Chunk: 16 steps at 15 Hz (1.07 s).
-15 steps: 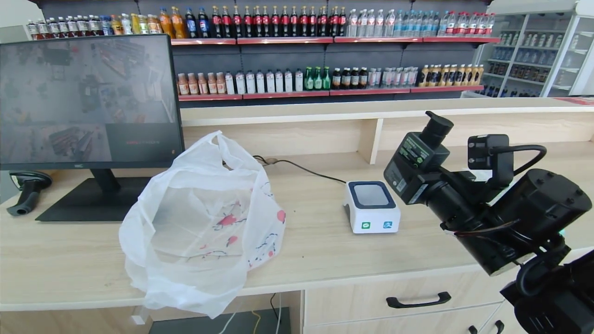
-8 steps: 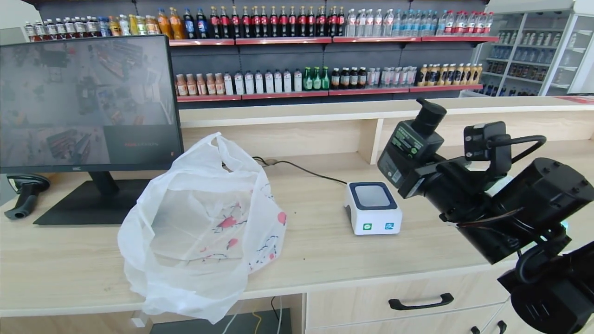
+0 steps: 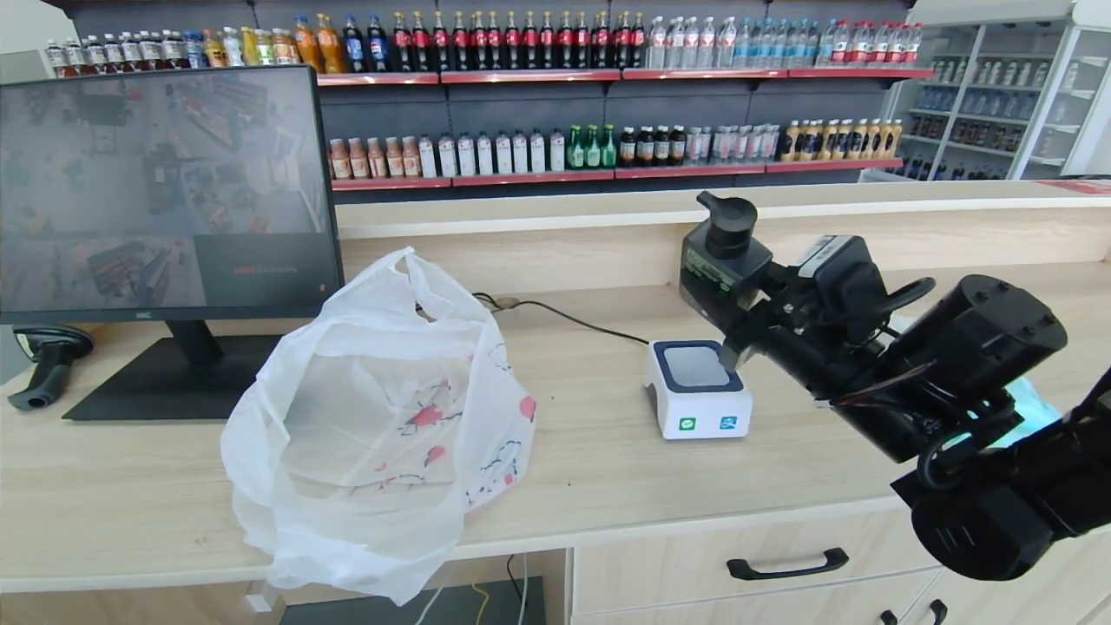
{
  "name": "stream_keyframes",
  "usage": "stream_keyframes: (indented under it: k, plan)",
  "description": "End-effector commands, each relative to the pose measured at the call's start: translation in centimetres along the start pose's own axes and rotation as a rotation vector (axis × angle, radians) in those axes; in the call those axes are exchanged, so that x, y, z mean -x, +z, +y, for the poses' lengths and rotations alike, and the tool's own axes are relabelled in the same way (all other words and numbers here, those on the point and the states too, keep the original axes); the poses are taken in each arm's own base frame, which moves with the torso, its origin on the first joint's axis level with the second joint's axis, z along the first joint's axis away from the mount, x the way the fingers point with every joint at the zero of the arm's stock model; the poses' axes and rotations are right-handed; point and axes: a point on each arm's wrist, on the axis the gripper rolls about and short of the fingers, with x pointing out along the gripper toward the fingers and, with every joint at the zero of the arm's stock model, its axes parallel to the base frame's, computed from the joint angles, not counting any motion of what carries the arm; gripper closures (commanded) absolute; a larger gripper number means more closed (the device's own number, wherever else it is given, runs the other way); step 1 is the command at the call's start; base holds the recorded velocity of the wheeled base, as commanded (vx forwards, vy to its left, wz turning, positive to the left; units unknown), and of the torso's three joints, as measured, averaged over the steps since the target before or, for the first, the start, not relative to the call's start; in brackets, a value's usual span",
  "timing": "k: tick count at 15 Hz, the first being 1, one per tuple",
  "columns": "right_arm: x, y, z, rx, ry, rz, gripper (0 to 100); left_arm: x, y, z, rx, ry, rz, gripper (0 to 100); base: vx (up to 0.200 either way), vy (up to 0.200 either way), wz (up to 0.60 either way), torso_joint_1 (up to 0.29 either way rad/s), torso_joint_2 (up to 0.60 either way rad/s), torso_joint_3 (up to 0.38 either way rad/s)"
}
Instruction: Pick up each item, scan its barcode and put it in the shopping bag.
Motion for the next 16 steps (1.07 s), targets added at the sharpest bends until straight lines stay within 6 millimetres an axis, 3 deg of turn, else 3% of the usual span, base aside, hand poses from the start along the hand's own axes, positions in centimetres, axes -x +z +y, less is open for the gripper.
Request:
stream_keyframes:
  k: [1, 9, 14, 16]
  plan:
    - [0.1, -0.7, 0.5, 0.027, 0.022, 0.022, 100, 0.0, 0.0, 0.0, 0.002, 0.002, 0.000, 0, 0.000, 0.000, 0.00, 0.000, 0.00, 0.000]
    - [0.4, -1.1, -0.5, 0.206, 0.017, 0.023, 100, 0.0, 0.0, 0.0, 0.009, 0.002, 0.000, 0, 0.000, 0.000, 0.00, 0.000, 0.00, 0.000]
    - [-0.1, -0.2, -1.2, 0.238, -0.003, -0.018, 100, 0.0, 0.0, 0.0, 0.017, 0.003, 0.000, 0, 0.000, 0.000, 0.00, 0.000, 0.00, 0.000]
    - [0.2, -0.4, -1.4, 0.293, 0.057, -0.051, 100, 0.0, 0.0, 0.0, 0.014, 0.003, 0.000, 0, 0.000, 0.000, 0.00, 0.000, 0.00, 0.000]
